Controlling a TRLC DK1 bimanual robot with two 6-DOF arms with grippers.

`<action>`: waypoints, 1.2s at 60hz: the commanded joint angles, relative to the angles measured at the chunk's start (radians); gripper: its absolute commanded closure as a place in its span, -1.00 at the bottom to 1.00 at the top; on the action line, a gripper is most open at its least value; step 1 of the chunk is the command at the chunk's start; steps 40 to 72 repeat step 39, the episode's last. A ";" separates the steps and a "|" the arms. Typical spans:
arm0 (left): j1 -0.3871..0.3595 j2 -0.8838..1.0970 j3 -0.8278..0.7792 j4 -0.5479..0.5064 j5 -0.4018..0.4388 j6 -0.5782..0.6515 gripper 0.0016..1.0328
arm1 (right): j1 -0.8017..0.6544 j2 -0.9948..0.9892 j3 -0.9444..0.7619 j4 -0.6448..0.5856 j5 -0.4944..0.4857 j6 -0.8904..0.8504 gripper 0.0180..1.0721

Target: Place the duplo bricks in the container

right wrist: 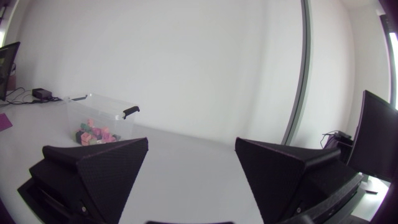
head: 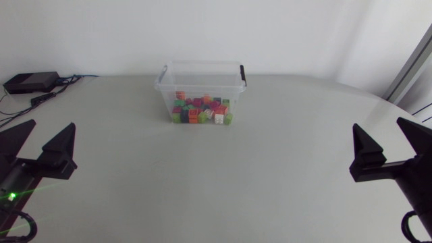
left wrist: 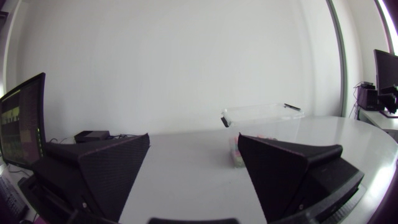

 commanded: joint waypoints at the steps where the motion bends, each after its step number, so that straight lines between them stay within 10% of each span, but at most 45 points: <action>1: -0.008 -0.046 -0.054 -0.013 -0.011 -0.041 -0.91 | -0.029 -0.039 -0.057 -0.009 -0.024 0.060 -0.92; 72: -0.026 -0.222 -0.205 -0.067 -0.032 -0.100 -0.91 | -0.141 -0.183 -0.218 -0.025 -0.144 0.187 -0.92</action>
